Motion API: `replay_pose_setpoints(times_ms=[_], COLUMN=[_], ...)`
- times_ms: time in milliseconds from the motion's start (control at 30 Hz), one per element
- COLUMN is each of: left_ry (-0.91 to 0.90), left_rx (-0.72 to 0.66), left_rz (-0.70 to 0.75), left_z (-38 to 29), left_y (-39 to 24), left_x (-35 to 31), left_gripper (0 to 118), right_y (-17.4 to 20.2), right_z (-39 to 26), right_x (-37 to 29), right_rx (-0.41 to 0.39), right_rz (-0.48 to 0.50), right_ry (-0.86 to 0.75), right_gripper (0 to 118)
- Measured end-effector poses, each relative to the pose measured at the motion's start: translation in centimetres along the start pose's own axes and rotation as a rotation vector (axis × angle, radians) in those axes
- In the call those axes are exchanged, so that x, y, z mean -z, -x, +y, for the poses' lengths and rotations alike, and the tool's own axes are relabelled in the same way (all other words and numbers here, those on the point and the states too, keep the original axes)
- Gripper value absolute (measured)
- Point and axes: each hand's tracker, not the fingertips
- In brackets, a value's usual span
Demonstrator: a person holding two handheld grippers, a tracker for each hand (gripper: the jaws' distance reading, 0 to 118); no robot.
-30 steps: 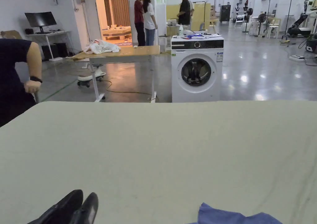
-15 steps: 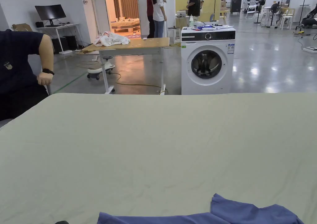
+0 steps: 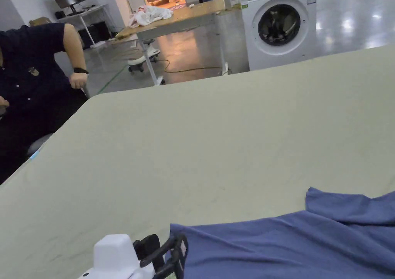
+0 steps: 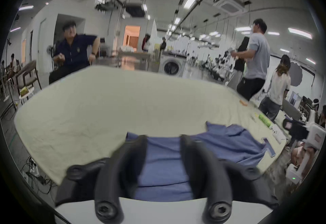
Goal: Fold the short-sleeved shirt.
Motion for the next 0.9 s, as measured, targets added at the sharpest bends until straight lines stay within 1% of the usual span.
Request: replay_pose_setpoints(times_ms=[33,67,133,167,267,300,333,367,400,467,500,533,567,600,633,667,700,733,800,833,867,900], left_ry=[0.034,0.07,0.082,0.172,0.291,0.29,0.339,0.35,0.355,0.393,0.358,0.349,0.363,0.366,0.393,0.411,0.416,0.433,0.463,0.468,0.48,0.488], left_rx=[-0.008,-0.049,-0.152,-0.17,-0.158,-0.148,-0.118,-0.099,-0.113,-0.115,-0.109,-0.094,-0.062,-0.003,0.031,0.01,0.011,0.067,0.148,0.156,0.135,0.14], left_rz=[0.012,-0.001,0.023,0.068,0.092,0.108,0.1,0.108,0.111,0.132,0.124,0.123,0.131,0.134,0.102,0.078,0.113,0.127,0.134,0.134,0.122,0.119], left_z=[0.0,0.1,0.0,0.3,0.5,0.4,0.5,0.2,0.0,-0.3,-0.3,-0.4,-0.4,-0.4,-0.4,-0.3,-0.2,-0.3,-0.5,-0.5,-0.5,-0.4], left_y=[0.7,1.6,3.4,4.2,5.8,6.1,6.2,6.2,6.2,6.3,6.1,5.7,5.3,4.9,4.6,4.0,3.6,3.2,2.7,2.6,2.5,2.4], left_x=[2.1,4.1,7.9,10.0,14.8,15.8,17.0,17.8,18.4,19.4,19.3,19.1,19.2,19.4,19.7,19.9,20.2,20.6,21.0,21.1,21.2,21.3], left_gripper=[70,71,71,71,71,69,64,58,52,47,43,35,21,13,10,10,4,3,3,3,3,3], right_y=[-0.1,-0.2,-0.6,-0.8,-1.5,-1.7,-1.9,-2.1,-2.2,-2.5,-2.6,-2.8,-2.9,-3.0,-3.1,-3.3,-3.4,-3.5,-4.0,-4.4,-4.6,-5.1], right_z=[-0.1,-0.3,-0.5,-0.6,-1.1,-1.2,-1.4,-1.6,-1.7,-2.0,-2.1,-2.2,-2.3,-2.4,-2.4,-2.2,-2.0,-1.6,-0.3,0.6,1.7,2.5], right_x=[0.1,0.2,0.5,0.6,0.7,0.8,0.9,0.9,1.0,1.0,1.0,1.0,1.1,1.2,1.4,1.8,2.2,2.8,4.6,5.8,7.6,9.2], right_rx=[-0.001,0.001,0.023,0.038,0.062,0.065,0.065,0.067,0.067,0.066,0.064,0.063,0.063,0.064,0.065,0.064,0.059,0.047,0.003,-0.022,-0.042,-0.06], right_rz=[-0.003,-0.007,-0.017,-0.02,-0.027,-0.03,-0.037,-0.048,-0.055,-0.065,-0.068,-0.068,-0.069,-0.069,-0.067,-0.06,-0.056,-0.053,-0.031,-0.019,0.005,0.03], right_ry=[0.011,0.017,0.031,0.035,0.049,0.058,0.069,0.08,0.088,0.104,0.11,0.117,0.123,0.128,0.134,0.14,0.146,0.15,0.17,0.175,0.211,0.257], right_gripper=[0,0,0,0,0,0,0,0,0,0,0,0,0,0,0,0,0,0,0,0,1,11])
